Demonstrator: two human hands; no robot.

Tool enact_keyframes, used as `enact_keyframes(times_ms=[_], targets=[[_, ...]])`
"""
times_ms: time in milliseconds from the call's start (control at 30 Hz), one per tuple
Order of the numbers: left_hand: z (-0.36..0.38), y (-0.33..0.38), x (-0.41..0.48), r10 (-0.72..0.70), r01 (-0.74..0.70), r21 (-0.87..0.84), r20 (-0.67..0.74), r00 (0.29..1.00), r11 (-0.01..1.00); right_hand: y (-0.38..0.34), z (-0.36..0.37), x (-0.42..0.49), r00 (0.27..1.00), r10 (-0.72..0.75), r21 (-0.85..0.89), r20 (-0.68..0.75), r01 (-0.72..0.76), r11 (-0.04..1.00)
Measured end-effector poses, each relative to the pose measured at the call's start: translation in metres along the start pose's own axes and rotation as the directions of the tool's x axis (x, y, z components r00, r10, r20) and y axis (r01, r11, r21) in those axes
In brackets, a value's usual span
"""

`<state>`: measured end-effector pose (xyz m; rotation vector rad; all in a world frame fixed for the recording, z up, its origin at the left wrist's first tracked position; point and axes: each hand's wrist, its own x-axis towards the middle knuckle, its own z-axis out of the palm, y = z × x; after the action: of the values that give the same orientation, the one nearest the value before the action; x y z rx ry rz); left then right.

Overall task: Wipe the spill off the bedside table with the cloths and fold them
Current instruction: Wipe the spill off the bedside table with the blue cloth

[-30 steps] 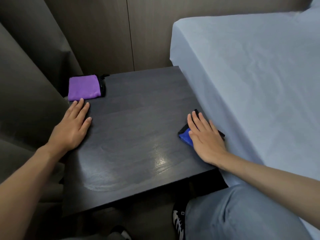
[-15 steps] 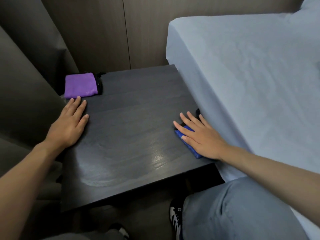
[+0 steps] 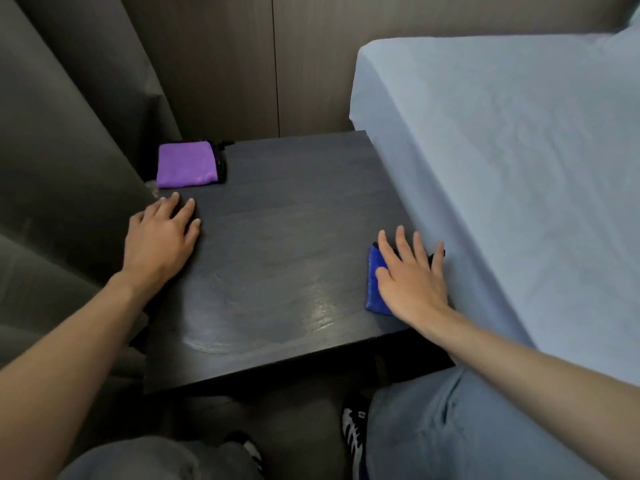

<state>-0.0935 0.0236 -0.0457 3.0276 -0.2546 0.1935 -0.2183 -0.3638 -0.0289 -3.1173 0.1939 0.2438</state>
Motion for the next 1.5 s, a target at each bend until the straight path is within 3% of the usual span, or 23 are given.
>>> enact_keyframes(times_ms=[33,100,167,600,800,1033,1500], targets=[[0.001,0.004,-0.004,0.004,-0.006,-0.043,-0.044,0.999,0.999,0.010,-0.006,0.002,0.988,-0.149,-0.037,-0.044,0.147,0.988],[0.004,0.013,-0.011,0.018,-0.029,-0.128,-0.081,0.997,0.991,0.029,-0.011,0.004,0.901,-0.435,-0.067,0.009,0.434,0.898],[0.006,0.018,-0.016,0.033,-0.043,-0.153,-0.068,0.997,0.987,0.035,-0.006,0.002,0.854,-0.514,-0.079,0.082,0.520,0.851],[0.006,0.020,-0.017,0.022,-0.021,-0.103,0.007,1.000,0.994,0.010,0.006,-0.012,0.953,-0.303,-0.086,-0.027,0.300,0.950],[0.011,0.017,-0.015,0.025,-0.026,-0.099,-0.009,1.000,0.995,-0.012,0.020,-0.023,0.992,-0.083,-0.003,-0.094,0.083,0.997],[0.008,0.018,-0.016,0.014,-0.013,-0.123,0.011,1.000,0.992,-0.059,0.032,-0.037,0.951,0.263,0.122,-0.162,-0.245,0.962],[0.004,0.017,-0.017,-0.010,0.014,-0.224,0.019,1.000,0.975,-0.124,0.029,-0.045,0.898,0.427,0.167,-0.107,-0.407,0.898]])
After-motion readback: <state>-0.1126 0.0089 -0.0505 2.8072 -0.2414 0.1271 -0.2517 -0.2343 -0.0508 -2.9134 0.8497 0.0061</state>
